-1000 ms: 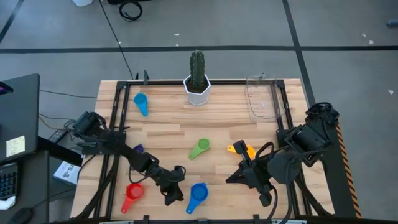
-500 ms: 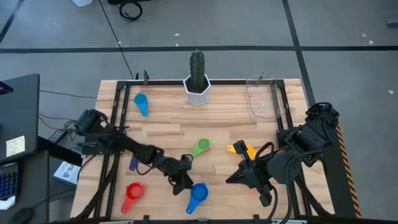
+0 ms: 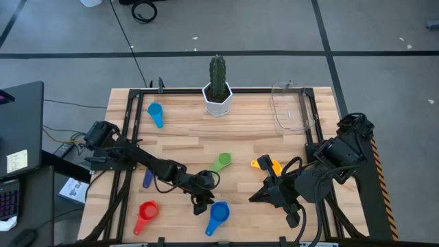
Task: Nest measuring cups in basket
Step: Stack the blue measuring cup on top of the orange measuring cup
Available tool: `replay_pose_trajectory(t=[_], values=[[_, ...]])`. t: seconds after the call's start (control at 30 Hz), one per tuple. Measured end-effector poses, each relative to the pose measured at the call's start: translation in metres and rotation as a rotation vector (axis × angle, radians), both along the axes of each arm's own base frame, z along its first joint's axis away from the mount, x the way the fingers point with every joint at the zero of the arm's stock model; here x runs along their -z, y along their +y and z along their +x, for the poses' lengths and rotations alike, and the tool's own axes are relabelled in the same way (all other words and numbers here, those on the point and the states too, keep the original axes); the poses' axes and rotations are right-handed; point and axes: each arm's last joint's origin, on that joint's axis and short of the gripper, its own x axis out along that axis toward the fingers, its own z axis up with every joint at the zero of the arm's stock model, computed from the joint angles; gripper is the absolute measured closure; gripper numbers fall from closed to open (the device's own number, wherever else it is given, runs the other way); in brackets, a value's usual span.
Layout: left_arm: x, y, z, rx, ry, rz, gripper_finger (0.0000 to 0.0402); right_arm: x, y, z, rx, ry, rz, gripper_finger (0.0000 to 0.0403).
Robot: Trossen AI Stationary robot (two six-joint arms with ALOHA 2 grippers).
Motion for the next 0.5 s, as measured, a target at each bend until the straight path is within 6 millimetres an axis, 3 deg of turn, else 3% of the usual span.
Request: replay_pose_trajectory(t=[0.5], values=[[0.028,-0.015,0.008,-0.001,0.017,-0.015,0.0272,0.000,0.000,0.000,0.001,0.002,0.001,0.0392]])
